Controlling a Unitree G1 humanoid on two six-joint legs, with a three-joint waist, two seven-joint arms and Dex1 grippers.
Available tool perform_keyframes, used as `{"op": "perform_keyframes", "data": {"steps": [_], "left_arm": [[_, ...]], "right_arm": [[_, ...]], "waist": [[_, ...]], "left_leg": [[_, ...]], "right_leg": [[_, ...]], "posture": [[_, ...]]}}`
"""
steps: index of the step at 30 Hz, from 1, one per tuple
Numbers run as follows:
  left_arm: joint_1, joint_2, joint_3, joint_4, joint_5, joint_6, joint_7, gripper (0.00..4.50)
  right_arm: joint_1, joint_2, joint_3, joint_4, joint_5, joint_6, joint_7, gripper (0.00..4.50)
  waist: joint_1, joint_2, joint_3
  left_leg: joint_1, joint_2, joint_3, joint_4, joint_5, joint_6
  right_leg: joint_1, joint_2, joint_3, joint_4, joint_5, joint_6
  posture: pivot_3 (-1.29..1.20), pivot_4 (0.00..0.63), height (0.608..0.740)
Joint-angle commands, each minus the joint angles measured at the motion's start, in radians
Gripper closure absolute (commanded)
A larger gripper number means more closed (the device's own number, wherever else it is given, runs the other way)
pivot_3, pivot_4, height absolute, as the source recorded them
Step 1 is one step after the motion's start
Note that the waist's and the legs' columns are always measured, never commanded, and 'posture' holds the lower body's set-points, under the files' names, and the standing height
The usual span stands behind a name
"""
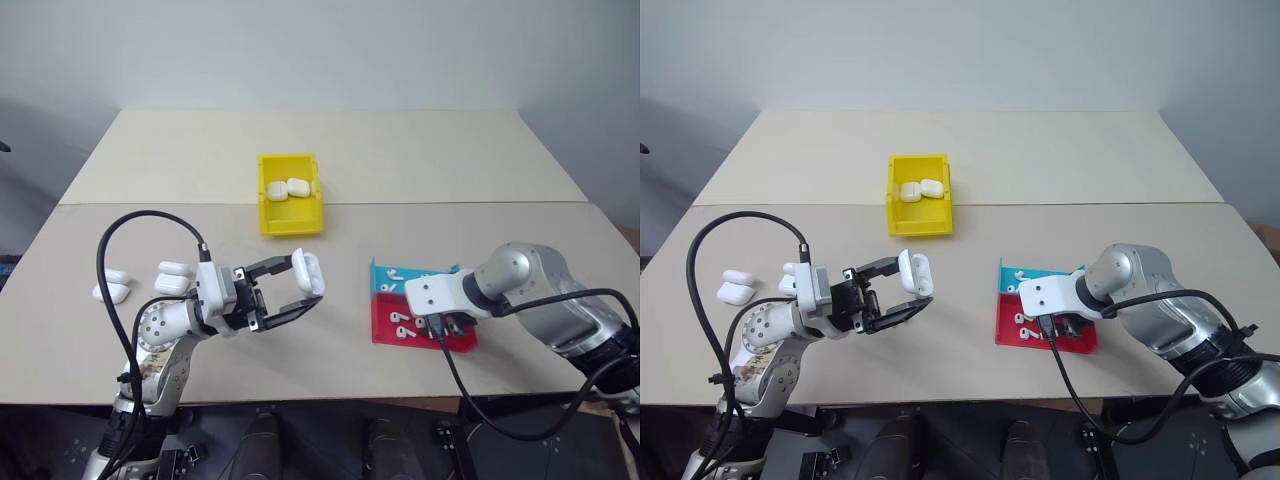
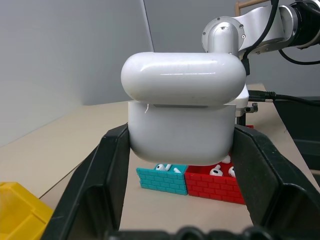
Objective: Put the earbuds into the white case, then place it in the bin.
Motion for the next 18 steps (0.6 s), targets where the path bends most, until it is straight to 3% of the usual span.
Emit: {"op": "perform_keyframes", "data": {"steps": [1,10,12,18], "left_arm": [[-0.01,0.0,0.0,-0.019,-0.001,-0.022,-0.003,1.76],[-0.014,-0.002,0.0,-0.015,-0.001,-0.023,-0.005,1.76],[-0.015,-0.003,0.0,-0.014,0.0,-0.023,-0.004,1.76],[-0.02,-0.005,-0.001,-0.014,-0.004,-0.02,-0.006,1.76]], "right_arm": [[0.005,0.006,-0.027,0.001,-0.015,-0.02,-0.004,3.14],[0.011,0.013,-0.025,0.016,-0.036,-0.034,-0.007,3.14],[0.014,0.013,-0.026,0.017,-0.039,-0.038,-0.011,3.49],[0.025,0.011,-0.043,0.003,-0.038,-0.026,-0.012,3.49]], "waist": [[0.0,0.0,0.0],[0.0,0.0,0.0],[0.0,0.0,0.0],[0.0,0.0,0.0]], "left_leg": [[0.0,0.0,0.0,0.0,0.0,0.0],[0.001,0.0,0.0,0.0,0.0,0.0],[0.001,0.0,0.0,0.0,0.0,0.0],[0.002,0.0,0.0,0.001,0.0,0.0]], "right_leg": [[0.0,0.0,0.0,0.0,0.0,0.0],[0.001,0.0,0.0,0.0,0.0,0.0],[0.001,0.0,0.0,0.0,0.0,0.0],[0.002,0.0,0.0,0.0,0.0,0.0]], "posture": [[0.0,0.15,0.74],[0.0,0.15,0.74],[0.0,0.15,0.74],[0.0,0.15,0.74]]}}
